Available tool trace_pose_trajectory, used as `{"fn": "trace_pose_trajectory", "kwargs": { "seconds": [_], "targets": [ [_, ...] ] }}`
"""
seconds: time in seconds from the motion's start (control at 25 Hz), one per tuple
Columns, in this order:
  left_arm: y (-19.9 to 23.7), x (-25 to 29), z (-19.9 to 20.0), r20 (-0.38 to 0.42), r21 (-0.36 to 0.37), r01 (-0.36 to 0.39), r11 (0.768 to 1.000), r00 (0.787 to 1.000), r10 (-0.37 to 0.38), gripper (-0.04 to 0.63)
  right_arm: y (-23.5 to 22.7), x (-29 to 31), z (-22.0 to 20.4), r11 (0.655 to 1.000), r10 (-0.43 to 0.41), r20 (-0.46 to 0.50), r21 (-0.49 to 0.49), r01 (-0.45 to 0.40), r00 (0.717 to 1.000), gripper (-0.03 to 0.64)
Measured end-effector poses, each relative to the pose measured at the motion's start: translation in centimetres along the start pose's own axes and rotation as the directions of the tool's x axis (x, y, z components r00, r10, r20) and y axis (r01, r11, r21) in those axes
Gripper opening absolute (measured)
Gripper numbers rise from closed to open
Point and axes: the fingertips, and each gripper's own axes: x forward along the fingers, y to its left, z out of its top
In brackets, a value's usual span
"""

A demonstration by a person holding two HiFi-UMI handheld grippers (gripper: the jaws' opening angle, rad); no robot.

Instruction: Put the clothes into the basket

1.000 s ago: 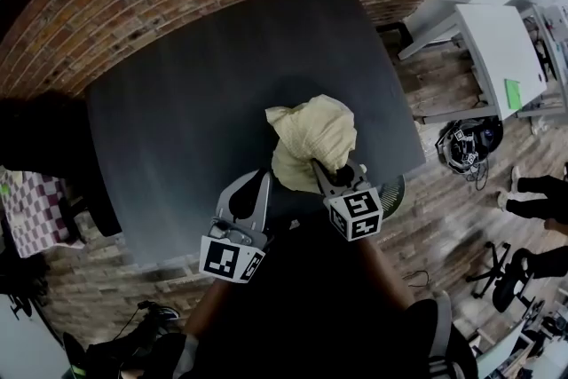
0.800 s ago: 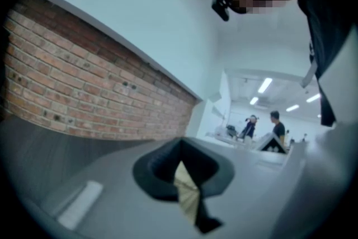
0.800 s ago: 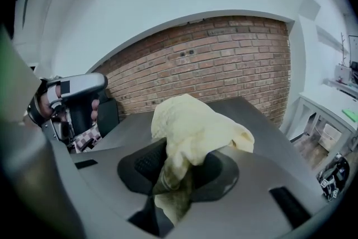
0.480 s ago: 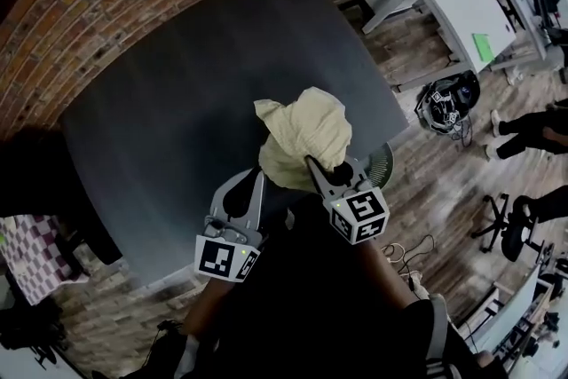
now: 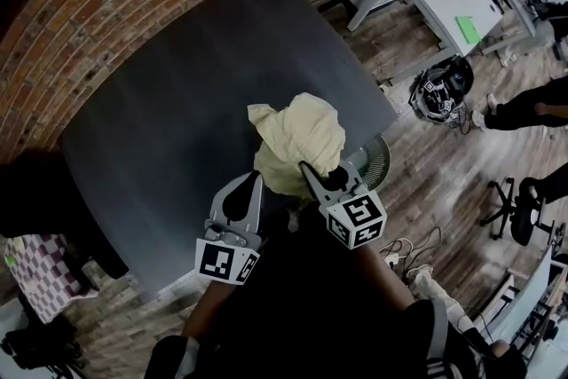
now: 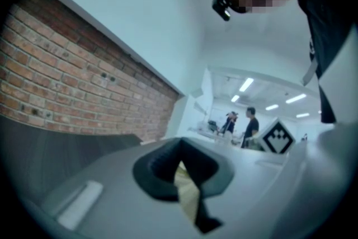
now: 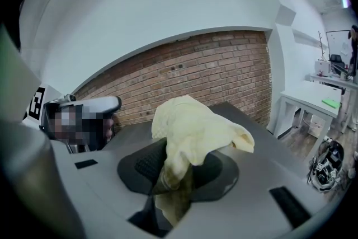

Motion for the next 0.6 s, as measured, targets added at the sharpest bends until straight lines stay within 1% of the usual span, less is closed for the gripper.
{"fn": "trace_pose_trajectory", "kwargs": {
  "seconds": [0.16,0.28,0.6],
  "targets": [
    [-2.0,1.0,0.1,0.006,0.002,0.007,1.0,1.0,-0.007,0.005,-0.5,-1.4,0.1,1.0,0.009,0.018,0.004,-0.009,1.0,0.112],
    [-4.0,1.7,-0.3,0.0,0.008,0.028,1.0,1.0,-0.028,0.005,-1.1,-3.1,-0.1,1.0,0.007,0.033,0.009,-0.007,0.999,0.112],
    [-9.0,2.7,-0.9,-0.019,0.022,0.104,0.994,0.994,-0.103,0.005,-3.5,-8.4,-1.3,0.998,-0.05,0.06,0.049,0.047,0.997,0.112]
  ]
}}
